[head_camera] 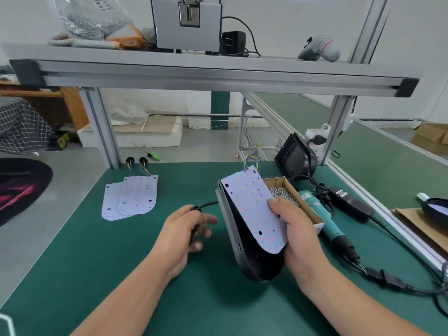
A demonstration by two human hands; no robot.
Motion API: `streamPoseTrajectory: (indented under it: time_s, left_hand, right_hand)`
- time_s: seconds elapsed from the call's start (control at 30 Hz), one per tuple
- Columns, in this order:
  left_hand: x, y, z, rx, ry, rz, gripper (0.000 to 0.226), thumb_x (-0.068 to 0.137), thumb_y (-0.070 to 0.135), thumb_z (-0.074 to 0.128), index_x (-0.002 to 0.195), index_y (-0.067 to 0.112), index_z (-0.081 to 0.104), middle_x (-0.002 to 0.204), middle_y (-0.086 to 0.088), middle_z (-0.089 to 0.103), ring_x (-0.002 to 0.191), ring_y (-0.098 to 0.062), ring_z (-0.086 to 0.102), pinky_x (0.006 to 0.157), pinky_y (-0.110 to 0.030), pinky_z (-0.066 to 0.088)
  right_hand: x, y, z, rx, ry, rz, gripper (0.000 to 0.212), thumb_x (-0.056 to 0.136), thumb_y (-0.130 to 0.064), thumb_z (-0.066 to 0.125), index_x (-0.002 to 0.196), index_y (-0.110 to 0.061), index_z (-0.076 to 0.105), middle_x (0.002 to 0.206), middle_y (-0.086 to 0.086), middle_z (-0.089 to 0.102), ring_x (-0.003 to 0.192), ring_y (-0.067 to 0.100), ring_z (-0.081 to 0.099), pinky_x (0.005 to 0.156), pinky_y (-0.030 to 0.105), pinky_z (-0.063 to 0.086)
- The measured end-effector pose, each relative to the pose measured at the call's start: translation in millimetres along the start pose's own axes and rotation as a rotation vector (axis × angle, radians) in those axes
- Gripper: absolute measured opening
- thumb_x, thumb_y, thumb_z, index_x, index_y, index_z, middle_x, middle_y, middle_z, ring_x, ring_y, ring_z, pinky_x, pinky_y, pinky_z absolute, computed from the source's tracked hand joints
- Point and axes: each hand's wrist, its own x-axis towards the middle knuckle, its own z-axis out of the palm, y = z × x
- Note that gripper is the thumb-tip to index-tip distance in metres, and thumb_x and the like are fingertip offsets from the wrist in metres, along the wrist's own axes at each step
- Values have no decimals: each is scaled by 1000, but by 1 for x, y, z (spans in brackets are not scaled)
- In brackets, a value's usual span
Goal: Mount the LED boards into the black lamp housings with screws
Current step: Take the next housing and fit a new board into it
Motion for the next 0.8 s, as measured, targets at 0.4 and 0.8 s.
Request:
streamPoseTrajectory:
  time_s: [0.4, 0.8]
  left_hand:
    - [3, -2, -10, -820, -310, -27, 49, 64, 6, 78, 110, -7, 78, 140, -16, 69, 134, -34, 64, 102, -55, 57]
    - [8, -1, -2, -439, -133, 127, 16, 71, 1, 70, 74, 13, 61, 90, -15, 67, 85, -28, 65, 77, -44, 63]
  right_hand:
    - [3, 4, 2, -56, -18, 62, 36, 77, -26, 72, 106, -6, 62, 95, 19, 63, 74, 28, 64, 65, 34, 48]
    - [2, 8, -3, -80, 26, 33, 28, 80, -26, 74, 97, -8, 60, 92, 18, 64, 80, 29, 62, 65, 33, 48]
